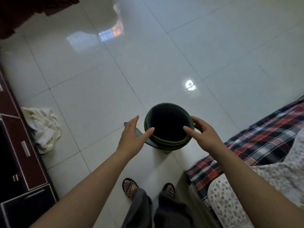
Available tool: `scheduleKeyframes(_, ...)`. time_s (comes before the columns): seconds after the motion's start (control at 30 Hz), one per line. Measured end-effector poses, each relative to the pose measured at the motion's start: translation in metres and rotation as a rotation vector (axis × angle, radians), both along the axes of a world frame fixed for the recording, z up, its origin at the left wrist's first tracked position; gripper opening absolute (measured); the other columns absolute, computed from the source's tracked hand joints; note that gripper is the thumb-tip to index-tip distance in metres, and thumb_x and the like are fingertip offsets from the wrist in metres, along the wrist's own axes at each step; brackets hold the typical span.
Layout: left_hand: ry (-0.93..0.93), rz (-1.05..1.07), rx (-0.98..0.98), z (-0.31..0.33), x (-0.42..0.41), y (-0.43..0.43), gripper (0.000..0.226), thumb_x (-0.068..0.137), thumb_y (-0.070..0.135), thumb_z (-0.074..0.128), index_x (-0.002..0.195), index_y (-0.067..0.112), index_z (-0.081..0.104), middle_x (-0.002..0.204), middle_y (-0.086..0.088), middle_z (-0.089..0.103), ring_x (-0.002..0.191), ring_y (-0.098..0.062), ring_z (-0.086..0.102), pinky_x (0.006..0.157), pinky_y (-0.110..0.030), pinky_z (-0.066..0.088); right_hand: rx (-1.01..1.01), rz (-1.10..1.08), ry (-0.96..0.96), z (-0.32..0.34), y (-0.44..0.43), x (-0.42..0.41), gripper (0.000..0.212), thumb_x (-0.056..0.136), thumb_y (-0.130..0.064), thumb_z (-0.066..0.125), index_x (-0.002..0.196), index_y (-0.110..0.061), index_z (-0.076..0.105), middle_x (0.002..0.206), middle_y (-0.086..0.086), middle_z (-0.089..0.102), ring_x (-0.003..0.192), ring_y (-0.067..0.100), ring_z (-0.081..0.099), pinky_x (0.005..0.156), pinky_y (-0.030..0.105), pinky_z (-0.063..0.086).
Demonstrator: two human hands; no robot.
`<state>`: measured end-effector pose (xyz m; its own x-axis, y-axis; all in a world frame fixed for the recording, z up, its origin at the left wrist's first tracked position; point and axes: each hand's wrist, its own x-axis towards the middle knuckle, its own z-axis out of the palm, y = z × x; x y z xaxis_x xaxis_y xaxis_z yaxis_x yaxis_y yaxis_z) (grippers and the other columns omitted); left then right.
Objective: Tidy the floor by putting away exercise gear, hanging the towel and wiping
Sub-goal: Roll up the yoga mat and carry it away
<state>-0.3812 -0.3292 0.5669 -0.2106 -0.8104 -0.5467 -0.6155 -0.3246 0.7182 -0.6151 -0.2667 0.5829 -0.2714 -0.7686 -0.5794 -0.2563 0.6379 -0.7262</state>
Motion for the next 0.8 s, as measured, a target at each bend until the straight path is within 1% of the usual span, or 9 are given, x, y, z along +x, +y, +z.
scheduleKeyframes(0.07,0.01,0.01,0.023,-0.003,-0.006,-0.004,0.08,0.08,0.056,0.059,0.146,0.028,0.024,0.153,0.006,0.024,0.139,-0.013,0.024,0.112,-0.034,0.025,-0.001,-0.022,0.004,-0.006,-0.002,-0.003,0.061,0.077,-0.047,0.067,0.131,-0.026,0.05,0.13,-0.01,0.053,0.121,0.008,0.048,0.099,0.032,0.042)
scheduleKeyframes(0.2,0.039,0.063,0.045,-0.008,-0.023,-0.008,0.075,0.083,0.05,0.06,0.145,0.03,0.025,0.153,0.006,0.026,0.139,-0.014,0.025,0.11,-0.033,0.026,-0.018,-0.047,0.034,-0.017,-0.011,-0.009,0.057,0.08,-0.038,0.069,0.132,-0.024,0.05,0.129,-0.009,0.053,0.115,0.005,0.048,0.074,0.005,0.037)
scheduleKeyframes(0.27,0.033,0.084,0.043,-0.009,-0.033,-0.008,0.075,0.082,0.048,0.062,0.145,0.03,0.025,0.152,0.007,0.026,0.139,-0.014,0.025,0.109,-0.031,0.027,-0.016,-0.047,0.051,-0.021,-0.014,-0.018,0.055,0.082,-0.036,0.068,0.132,-0.023,0.049,0.127,-0.01,0.052,0.109,0.003,0.047,0.066,0.003,0.036)
scheduleKeyframes(0.37,0.021,0.119,0.029,-0.01,-0.048,-0.002,0.074,0.082,0.046,0.064,0.144,0.029,0.027,0.151,0.007,0.028,0.137,-0.013,0.028,0.108,-0.031,0.029,0.005,-0.035,0.047,-0.023,-0.013,-0.036,0.055,0.082,-0.037,0.067,0.133,-0.023,0.049,0.125,-0.01,0.052,0.105,0.003,0.047,0.07,0.008,0.037)
scheduleKeyframes(0.47,0.028,0.157,0.003,-0.009,-0.07,0.008,0.071,0.082,0.039,0.066,0.142,0.029,0.03,0.149,0.007,0.031,0.135,-0.012,0.03,0.106,-0.028,0.029,0.024,-0.036,-0.007,-0.022,-0.008,-0.058,0.045,0.081,-0.036,0.069,0.123,-0.027,0.056,0.119,-0.011,0.058,0.101,0.002,0.052,0.074,0.016,0.043)
scheduleKeyframes(0.53,0.042,0.192,0.001,-0.008,-0.086,0.012,0.069,0.082,0.036,0.067,0.141,0.029,0.032,0.147,0.008,0.033,0.133,-0.011,0.031,0.108,-0.03,0.031,0.041,-0.045,-0.048,-0.023,-0.005,-0.073,0.044,0.079,-0.036,0.07,0.121,-0.029,0.059,0.118,-0.009,0.062,0.105,0.007,0.057,0.083,0.028,0.051)
scheduleKeyframes(0.6,0.048,0.207,0.012,-0.008,-0.099,0.017,0.066,0.083,0.034,0.068,0.139,0.03,0.036,0.144,0.009,0.036,0.132,-0.011,0.034,0.109,-0.033,0.034,0.061,-0.057,-0.075,-0.024,-0.002,-0.086,0.045,0.077,-0.037,0.073,0.119,-0.03,0.06,0.115,-0.008,0.065,0.106,0.012,0.06,0.088,0.039,0.054)
scheduleKeyframes(0.73,0.037,0.206,-0.031,-0.01,-0.117,0.027,0.057,0.083,0.025,0.068,0.134,0.025,0.043,0.131,0.012,0.044,0.126,-0.013,0.042,0.104,-0.027,0.037,0.112,-0.009,-0.105,-0.027,0.0,-0.103,0.05,0.072,-0.04,0.076,0.118,-0.028,0.061,0.112,-0.004,0.067,0.102,0.016,0.064,0.088,0.041,0.054)
scheduleKeyframes(0.8,-0.025,0.219,-0.09,-0.008,-0.122,0.03,0.059,0.083,0.027,0.068,0.135,0.023,0.041,0.135,0.007,0.043,0.129,-0.014,0.039,0.106,-0.03,0.035,0.105,0.013,-0.096,-0.027,-0.002,-0.104,0.05,0.072,-0.04,0.076,0.118,-0.027,0.061,0.112,-0.007,0.066,0.102,0.015,0.063,0.088,0.04,0.054)
